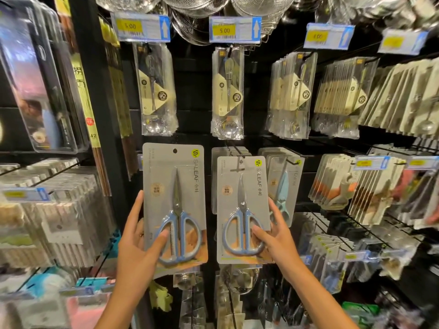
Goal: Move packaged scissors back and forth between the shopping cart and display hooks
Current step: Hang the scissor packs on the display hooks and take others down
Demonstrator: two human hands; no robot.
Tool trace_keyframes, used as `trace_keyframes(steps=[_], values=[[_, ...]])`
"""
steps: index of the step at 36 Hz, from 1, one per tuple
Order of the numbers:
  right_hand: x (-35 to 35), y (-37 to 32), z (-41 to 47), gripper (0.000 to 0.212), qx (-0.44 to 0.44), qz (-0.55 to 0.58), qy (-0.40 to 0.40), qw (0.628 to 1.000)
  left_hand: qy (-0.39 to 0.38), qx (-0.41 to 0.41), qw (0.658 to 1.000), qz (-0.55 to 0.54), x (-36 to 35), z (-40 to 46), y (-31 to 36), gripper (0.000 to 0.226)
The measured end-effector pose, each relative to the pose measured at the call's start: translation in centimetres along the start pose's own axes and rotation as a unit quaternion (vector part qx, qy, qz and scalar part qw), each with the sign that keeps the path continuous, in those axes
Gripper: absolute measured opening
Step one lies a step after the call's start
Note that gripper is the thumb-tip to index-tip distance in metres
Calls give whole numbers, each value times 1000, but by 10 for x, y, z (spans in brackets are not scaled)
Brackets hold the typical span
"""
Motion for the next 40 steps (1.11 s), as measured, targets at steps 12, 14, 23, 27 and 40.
trace_keyframes(steps=[12,14,23,27,40], values=[[-4,10,9,79,5,-1,-17,1000,-2,-19,1000,3,1,8,0,89],[-6,11,14,83,7,3,-18,1000,1,-20,1000,1,0,9,0,89],[-18,21,44,87,47,-84,-36,995,19,-26,999,2,-4,19,3,88],[-22,22,60,83,67,-152,-36,985,29,-28,999,-13,-6,24,8,89],[-32,51,121,86,26,-265,-4,964,24,-40,998,-30,-14,29,16,90]])
Point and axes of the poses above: each hand's wrist, its own z-axis towards the middle knuckle, its own x-axis out of the back of the hand, y = z × x, the point moved 8 cm from there along z, towards the middle knuckle, and after that the axes turned 4 degrees about -z, right-handed, at the moved point
